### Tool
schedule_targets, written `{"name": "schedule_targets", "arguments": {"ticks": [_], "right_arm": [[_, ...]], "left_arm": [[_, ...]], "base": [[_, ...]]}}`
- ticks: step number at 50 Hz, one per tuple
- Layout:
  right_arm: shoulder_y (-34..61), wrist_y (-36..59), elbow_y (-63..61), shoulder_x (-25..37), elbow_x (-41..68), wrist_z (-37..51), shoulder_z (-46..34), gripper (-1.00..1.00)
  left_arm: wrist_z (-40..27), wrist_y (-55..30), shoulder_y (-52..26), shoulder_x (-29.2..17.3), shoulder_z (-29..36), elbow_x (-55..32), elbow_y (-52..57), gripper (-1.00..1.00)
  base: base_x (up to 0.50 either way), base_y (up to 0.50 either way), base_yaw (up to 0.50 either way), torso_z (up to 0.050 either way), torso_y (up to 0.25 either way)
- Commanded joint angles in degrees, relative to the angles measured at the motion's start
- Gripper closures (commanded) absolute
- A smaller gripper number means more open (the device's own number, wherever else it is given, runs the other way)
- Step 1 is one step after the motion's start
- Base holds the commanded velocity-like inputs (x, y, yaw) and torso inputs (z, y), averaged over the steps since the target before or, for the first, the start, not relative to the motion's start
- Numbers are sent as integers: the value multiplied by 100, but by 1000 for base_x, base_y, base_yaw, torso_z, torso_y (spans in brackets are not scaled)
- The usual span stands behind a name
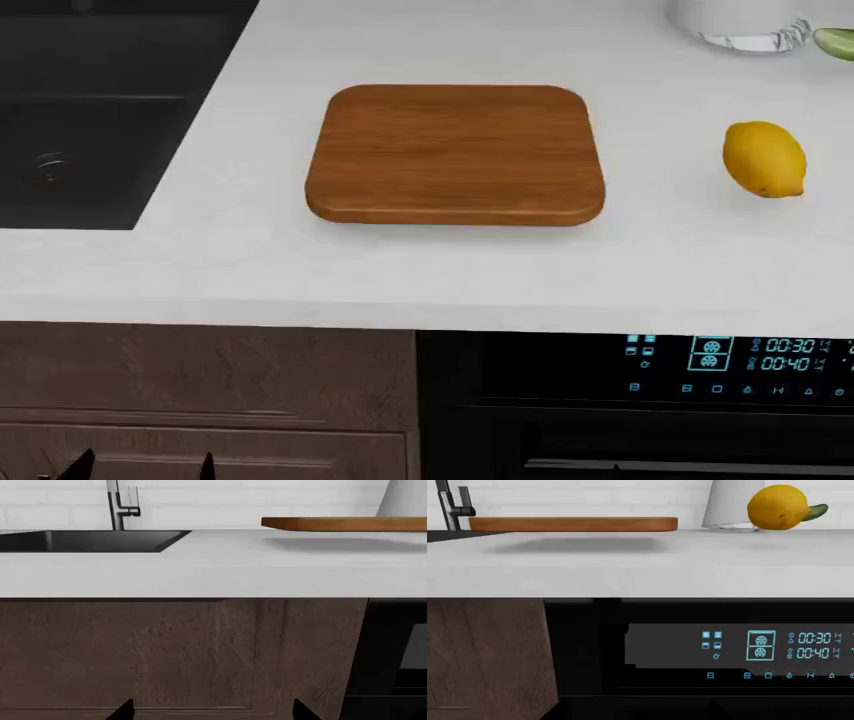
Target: Place the cucumber and the lemon on separate cutting boards.
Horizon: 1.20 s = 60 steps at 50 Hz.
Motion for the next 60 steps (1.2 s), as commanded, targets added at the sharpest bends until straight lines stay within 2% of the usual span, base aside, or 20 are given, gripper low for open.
{"name": "schedule_targets", "arguments": {"ticks": [1,18,30,60], "right_arm": [[26,-51,65,232,233,285,-288,-100],[34,76,-6,401,312,530,-472,-100],[-18,-223,-20,461,650,509,-454,-100],[7,-247,0,670,604,772,-750,-100]], "left_arm": [[-94,4,-18,-78,94,-78,-22,-100],[-384,-29,-3,-341,389,-297,41,-100],[-502,-24,0,-426,488,-397,86,-100],[-684,206,40,-608,667,-662,117,-100]], "base": [[0,0,0,0,0],[0,0,0,0,0],[0,0,0,0,0],[-47,-495,0,0,0]]}}
